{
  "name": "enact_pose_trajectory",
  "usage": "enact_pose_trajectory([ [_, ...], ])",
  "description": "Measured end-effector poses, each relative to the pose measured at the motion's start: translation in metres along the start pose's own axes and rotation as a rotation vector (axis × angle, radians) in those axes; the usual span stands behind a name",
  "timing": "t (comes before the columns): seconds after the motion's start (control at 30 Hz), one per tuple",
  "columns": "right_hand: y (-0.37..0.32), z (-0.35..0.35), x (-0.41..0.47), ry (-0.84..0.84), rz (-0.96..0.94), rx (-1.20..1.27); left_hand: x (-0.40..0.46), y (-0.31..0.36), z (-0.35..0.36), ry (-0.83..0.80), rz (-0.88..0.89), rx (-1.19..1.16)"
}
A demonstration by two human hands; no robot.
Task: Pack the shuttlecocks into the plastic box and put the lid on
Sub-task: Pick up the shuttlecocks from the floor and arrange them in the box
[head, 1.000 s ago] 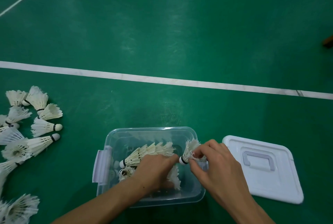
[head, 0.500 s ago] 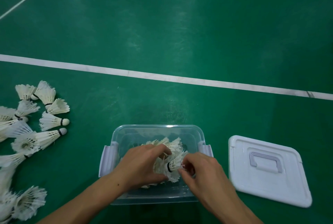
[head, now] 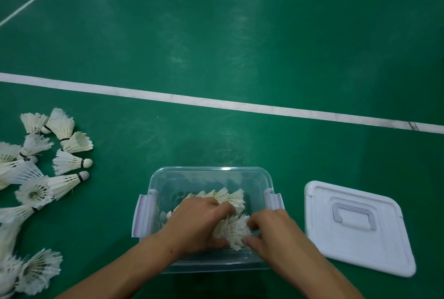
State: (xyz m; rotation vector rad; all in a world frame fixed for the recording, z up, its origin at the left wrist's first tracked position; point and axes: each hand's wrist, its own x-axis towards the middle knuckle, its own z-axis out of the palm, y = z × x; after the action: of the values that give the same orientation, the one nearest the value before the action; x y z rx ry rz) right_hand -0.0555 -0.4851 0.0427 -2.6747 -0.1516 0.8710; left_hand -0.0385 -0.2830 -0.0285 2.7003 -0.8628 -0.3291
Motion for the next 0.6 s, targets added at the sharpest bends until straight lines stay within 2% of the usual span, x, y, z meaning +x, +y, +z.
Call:
enact_pose_trajectory([
  [0.17, 0.01, -0.036, -0.011, 0.141, -0.008, 0.088, 0.01, 0.003, 0.012, -0.036, 0.105, 0.168],
  [0.37, 0.025, -0.051, -0.011, 0.212, -0.011, 0.204, 0.02, 0.012, 0.016, -0.13, 0.076, 0.182],
  [0.47, 0.03, -0.052, -0.007, 0.235, -0.026, 0.263, 0.02, 0.011, 0.013, -0.117, 0.048, 0.13],
  [0.6, 0.036, -0.056, 0.001, 0.26, -0.057, 0.342, 0.004, 0.005, -0.02, -0.024, -0.088, -0.138],
])
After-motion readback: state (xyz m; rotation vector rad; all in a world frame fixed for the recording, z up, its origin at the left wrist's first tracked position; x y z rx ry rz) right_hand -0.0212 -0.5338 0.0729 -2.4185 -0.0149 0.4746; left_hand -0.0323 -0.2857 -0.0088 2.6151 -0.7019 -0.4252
